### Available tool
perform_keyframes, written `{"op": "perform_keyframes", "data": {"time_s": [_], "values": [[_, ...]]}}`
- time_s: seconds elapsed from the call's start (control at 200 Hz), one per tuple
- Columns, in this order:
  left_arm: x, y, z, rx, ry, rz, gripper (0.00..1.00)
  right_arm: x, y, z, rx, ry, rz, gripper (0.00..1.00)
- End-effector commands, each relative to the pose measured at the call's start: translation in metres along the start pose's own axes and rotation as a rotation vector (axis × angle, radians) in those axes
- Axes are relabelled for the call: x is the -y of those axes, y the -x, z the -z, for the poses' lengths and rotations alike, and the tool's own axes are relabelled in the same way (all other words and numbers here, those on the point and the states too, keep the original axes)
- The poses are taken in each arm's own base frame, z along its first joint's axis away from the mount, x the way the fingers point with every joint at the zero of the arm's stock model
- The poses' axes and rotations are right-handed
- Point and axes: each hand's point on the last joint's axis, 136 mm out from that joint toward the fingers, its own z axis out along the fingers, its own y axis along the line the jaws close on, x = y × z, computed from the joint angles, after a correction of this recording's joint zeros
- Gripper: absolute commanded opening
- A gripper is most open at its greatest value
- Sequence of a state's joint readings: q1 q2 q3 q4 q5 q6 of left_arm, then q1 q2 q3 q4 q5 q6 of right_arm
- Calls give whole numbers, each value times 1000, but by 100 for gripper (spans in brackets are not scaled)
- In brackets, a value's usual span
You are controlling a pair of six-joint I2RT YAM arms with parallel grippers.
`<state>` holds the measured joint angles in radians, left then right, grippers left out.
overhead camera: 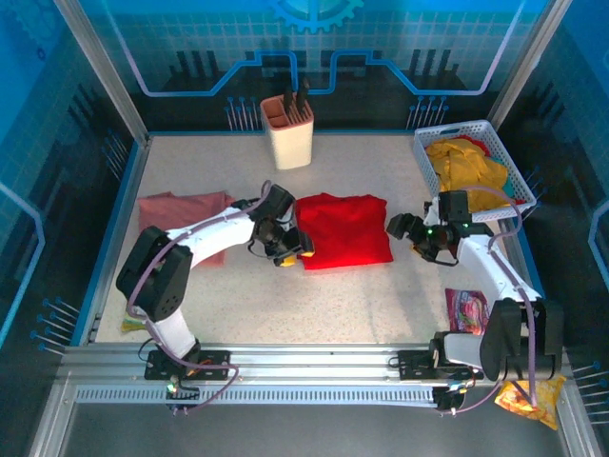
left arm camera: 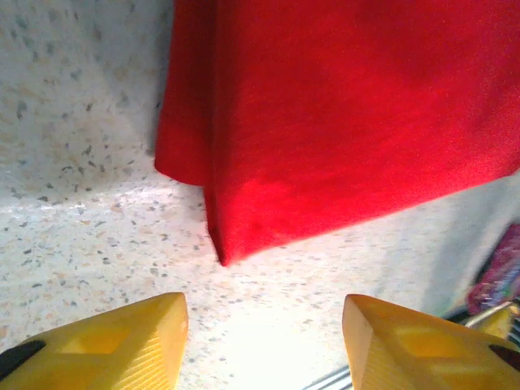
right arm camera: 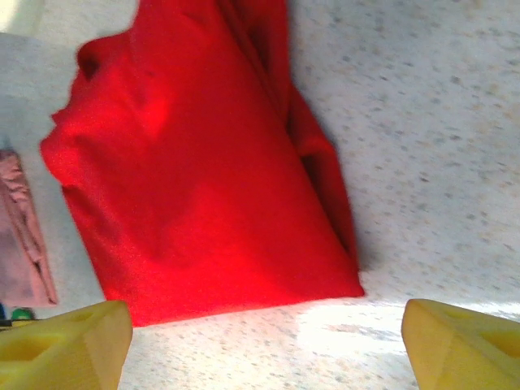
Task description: Fold and stack the t-shirts
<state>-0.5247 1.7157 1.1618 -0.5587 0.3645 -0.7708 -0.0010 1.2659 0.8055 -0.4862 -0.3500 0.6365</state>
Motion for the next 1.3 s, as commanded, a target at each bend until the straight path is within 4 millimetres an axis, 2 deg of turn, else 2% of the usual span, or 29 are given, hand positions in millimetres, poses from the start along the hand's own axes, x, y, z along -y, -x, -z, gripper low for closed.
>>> {"op": "perform_keyframes", "data": {"time_s": [0.0,0.085,0.1,0.145,0.225,0.345,0.445,0.555,0.685,0.865,1.056,1.111,1.196,1.296], "values": [[40,21,37,58,-124,-46,55,-41,16,-2,43,101,17,87],[65,41,38,68,-207,-45,53,-62,22,-13,51,151,19,87],[68,45,36,70,-211,-45,52,-74,30,-11,73,175,31,88],[79,55,32,75,-231,-50,52,-88,35,-18,81,208,40,89],[94,73,20,67,-272,-37,50,-105,46,-35,80,255,35,89],[102,97,-2,81,-301,-6,47,-122,61,-66,70,335,10,89],[96,116,-22,92,-306,36,47,-133,74,-89,68,398,8,89],[81,131,-43,81,-307,86,46,-136,87,-112,47,416,12,88],[60,153,-47,129,-286,116,46,-132,102,-127,51,424,17,88],[37,175,-53,120,-287,193,46,-105,111,-149,42,400,-36,88],[30,175,-56,85,-286,207,46,-78,102,-173,7,352,-53,87],[31,173,-52,77,-295,205,46,-72,101,-176,4,353,-63,87],[34,171,-34,91,-301,183,47,-68,103,-174,9,362,-73,87],[35,171,-4,124,-291,131,49,-81,110,-159,27,402,-51,87]]}}
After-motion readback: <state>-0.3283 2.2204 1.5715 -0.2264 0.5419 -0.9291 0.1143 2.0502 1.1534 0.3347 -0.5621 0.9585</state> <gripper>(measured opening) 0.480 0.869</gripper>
